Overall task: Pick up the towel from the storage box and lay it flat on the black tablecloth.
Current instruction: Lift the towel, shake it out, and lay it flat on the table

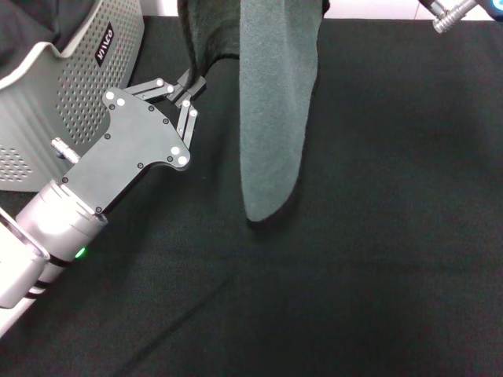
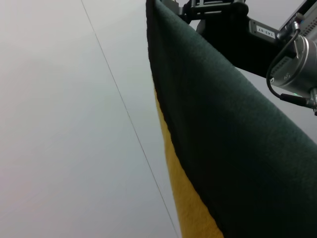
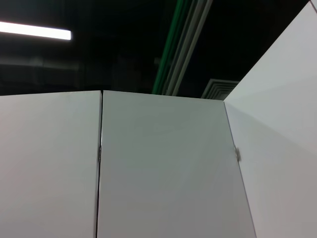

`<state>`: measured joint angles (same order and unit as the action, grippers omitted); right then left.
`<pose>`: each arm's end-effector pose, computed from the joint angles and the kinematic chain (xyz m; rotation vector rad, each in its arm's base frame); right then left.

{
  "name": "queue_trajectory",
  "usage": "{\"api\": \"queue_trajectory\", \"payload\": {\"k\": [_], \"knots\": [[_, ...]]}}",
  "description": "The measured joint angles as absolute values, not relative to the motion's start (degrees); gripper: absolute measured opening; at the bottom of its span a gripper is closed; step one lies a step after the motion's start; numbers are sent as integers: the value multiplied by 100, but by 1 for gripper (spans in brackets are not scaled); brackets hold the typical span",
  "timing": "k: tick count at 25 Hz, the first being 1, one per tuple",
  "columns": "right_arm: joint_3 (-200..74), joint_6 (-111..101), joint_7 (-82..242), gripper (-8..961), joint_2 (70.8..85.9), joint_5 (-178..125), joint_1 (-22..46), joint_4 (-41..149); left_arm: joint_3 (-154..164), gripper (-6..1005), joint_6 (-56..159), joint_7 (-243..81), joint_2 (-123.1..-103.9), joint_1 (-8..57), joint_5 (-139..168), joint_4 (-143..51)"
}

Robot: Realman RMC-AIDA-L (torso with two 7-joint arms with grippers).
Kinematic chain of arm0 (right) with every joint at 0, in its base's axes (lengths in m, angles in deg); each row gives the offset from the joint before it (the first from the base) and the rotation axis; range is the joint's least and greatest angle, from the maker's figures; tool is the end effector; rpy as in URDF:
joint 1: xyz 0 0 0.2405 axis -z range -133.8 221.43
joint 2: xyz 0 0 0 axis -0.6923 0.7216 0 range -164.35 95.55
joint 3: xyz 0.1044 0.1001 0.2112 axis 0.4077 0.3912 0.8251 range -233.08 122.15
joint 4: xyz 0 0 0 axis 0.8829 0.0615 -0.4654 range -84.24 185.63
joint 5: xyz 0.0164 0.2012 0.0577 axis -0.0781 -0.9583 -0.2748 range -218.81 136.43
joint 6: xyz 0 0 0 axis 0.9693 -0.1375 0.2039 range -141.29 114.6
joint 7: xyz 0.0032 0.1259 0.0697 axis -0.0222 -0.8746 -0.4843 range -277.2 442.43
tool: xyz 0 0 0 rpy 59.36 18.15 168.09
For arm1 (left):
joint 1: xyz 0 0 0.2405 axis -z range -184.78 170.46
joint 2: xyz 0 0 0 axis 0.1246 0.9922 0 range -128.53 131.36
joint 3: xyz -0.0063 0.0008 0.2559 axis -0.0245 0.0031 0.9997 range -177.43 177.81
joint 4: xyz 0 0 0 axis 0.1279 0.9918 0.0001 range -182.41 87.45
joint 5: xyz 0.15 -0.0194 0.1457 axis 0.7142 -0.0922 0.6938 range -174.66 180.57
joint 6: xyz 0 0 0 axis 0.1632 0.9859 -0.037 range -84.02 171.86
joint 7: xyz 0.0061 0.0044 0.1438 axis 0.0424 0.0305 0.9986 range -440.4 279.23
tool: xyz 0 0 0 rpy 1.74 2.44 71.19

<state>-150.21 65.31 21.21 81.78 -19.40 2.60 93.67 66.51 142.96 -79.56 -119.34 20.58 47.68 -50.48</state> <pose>0.0390 0.3706 0.0240 -2.2643 0.0385 1.8751 -0.2586 0.2757 -0.0361 -1.9215 0.1597 -0.9685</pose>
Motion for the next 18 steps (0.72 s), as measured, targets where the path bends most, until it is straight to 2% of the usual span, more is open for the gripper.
{"api": "queue_trajectory", "payload": {"k": [6, 12, 15, 18], "knots": [[-15020, 6588, 2077, 4, 8159, -1940, 335, 9343, 6644, 38, 14398, -7965, -11934, 1932, 4771, -5019], [-14967, 6850, 1799, 4, 8087, -1881, 802, 9355, 6675, 36, 14840, -8132, -11884, 1657, 4789, -4950], [-14894, 7147, 1507, 4, 7995, -1589, 1019, 9295, 6690, 35, 15029, -8516, -11856, 1422, 5115, -4611], [-14874, 7458, 1209, 4, 7831, -1270, 1260, 9288, 6697, 34, 15088, -9314, -11798, 1172, 5533, -4036]]}}
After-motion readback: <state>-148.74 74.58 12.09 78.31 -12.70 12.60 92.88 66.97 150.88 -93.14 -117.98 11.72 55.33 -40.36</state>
